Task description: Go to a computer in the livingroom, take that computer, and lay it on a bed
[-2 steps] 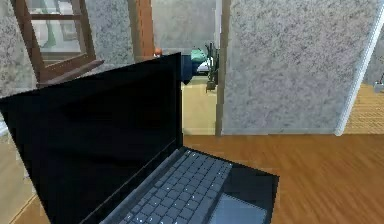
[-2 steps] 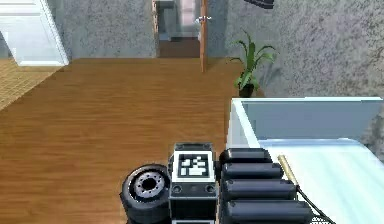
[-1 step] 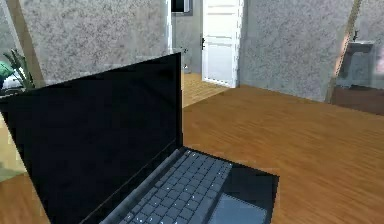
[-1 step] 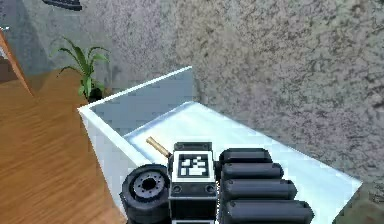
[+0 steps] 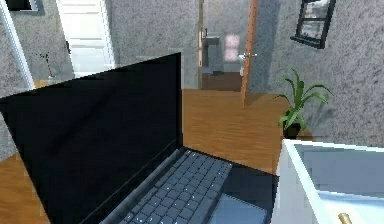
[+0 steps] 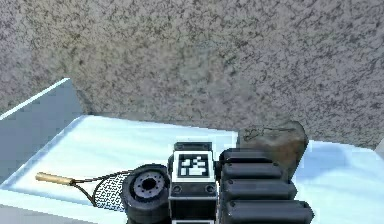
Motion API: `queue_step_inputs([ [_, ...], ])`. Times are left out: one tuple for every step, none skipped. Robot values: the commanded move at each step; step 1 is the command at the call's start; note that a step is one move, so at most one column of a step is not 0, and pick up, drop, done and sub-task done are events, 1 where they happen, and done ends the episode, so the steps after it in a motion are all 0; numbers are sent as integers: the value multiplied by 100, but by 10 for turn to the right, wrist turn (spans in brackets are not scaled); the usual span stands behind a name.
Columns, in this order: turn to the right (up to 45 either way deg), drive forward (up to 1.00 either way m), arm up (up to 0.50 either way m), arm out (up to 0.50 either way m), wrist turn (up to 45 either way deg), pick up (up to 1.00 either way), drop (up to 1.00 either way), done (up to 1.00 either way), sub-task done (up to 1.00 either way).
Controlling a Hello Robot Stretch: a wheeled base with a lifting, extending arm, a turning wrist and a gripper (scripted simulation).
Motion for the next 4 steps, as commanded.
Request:
queue_step_inputs([
  [0, 0, 0, 32, 0, 0, 0, 0, 0],
  [0, 0, 0, 0, 450, 0, 0, 0, 0],
  [0, 0, 0, 0, 450, 0, 0, 0, 0],
  [0, 0, 0, 0, 390, 0, 0, 0, 0],
])
